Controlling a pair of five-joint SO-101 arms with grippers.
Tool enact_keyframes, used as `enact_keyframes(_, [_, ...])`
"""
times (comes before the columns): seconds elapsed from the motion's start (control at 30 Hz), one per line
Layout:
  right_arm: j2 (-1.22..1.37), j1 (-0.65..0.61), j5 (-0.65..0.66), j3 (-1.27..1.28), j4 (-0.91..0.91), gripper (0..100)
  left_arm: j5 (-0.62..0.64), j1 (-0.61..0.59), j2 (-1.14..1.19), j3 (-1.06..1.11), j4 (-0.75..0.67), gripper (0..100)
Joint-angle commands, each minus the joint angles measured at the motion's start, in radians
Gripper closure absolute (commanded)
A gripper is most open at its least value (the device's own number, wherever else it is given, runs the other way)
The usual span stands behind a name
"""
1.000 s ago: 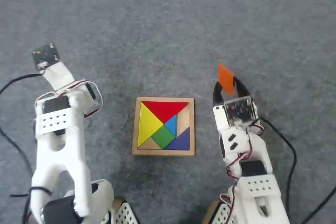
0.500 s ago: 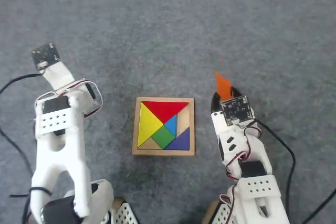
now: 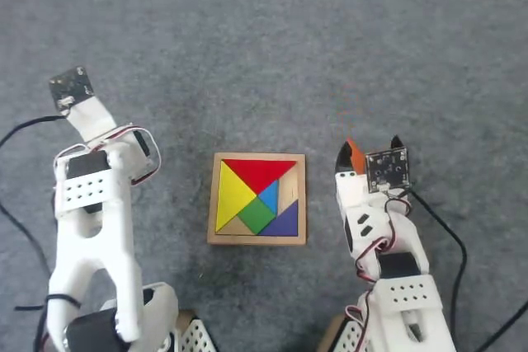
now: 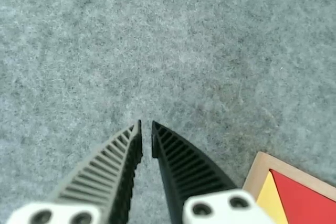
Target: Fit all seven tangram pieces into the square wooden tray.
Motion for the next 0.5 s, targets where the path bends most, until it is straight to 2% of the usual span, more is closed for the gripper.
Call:
enact_keyframes(0.0, [-0.019,0.004,-0.012,-0.095,0.010,73.8,-0.011,0.002,-0.031,-0.007,-0.020,97])
enact_keyframes(0.1, [-0.005,0.010,-0.015,-0.161,0.099,77.4,-0.011,0.002,-0.034,-0.007,-0.020,97])
enact_keyframes(0.23, [0.067,-0.016,-0.055,-0.345,0.421,82.3,-0.011,0.002,-0.035,-0.007,-0.020,97])
enact_keyframes(0.33, [0.208,-0.015,-0.104,-0.486,0.576,82.1,-0.011,0.002,-0.034,-0.007,-0.020,97])
enact_keyframes(0.47, [0.466,-0.015,-0.121,-0.641,0.662,82.1,-0.011,0.002,-0.032,-0.005,-0.018,97])
